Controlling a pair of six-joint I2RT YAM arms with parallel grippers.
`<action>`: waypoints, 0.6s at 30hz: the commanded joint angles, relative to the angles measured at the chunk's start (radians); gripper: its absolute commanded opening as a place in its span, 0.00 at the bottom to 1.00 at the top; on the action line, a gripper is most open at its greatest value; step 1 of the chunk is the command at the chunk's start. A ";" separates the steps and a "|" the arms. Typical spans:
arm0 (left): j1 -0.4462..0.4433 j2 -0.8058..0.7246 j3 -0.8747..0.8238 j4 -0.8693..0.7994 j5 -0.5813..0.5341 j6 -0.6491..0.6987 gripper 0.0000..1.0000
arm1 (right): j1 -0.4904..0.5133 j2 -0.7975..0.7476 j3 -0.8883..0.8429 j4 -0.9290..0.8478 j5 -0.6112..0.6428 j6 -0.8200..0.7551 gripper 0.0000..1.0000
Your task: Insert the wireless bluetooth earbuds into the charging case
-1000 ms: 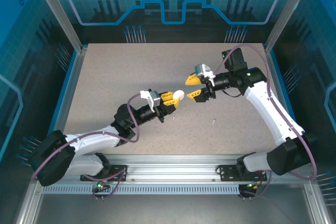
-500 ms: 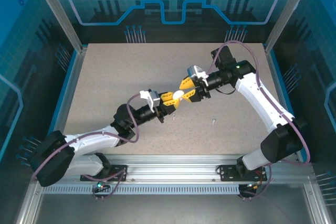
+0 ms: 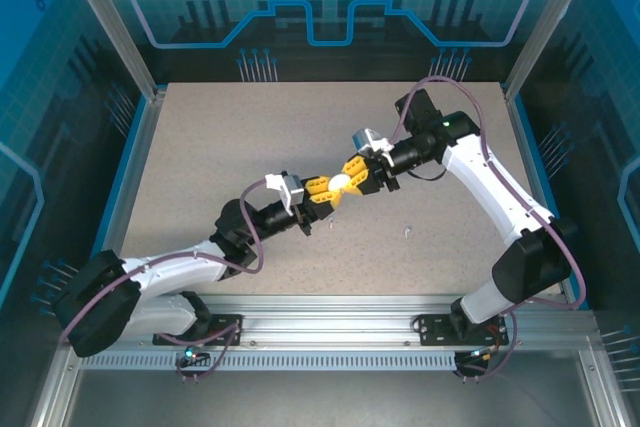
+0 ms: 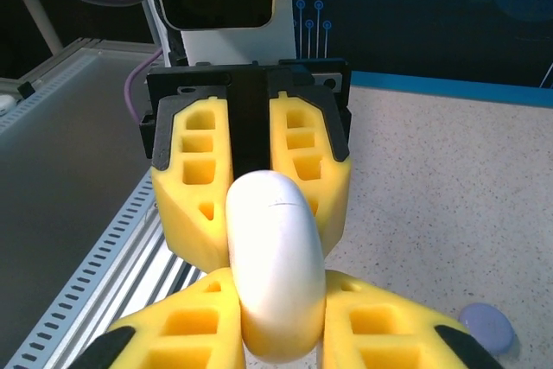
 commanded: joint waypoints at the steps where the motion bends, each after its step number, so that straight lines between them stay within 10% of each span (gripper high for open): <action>1: 0.002 -0.014 -0.015 0.010 0.000 0.000 0.20 | 0.016 0.006 0.035 -0.040 -0.022 -0.031 0.13; 10: 0.003 -0.050 -0.026 -0.108 -0.046 0.078 0.61 | 0.016 -0.049 0.010 -0.012 0.161 0.021 0.11; 18: 0.003 -0.165 0.035 -0.544 -0.050 0.248 0.65 | 0.082 -0.140 -0.047 0.010 0.576 0.055 0.11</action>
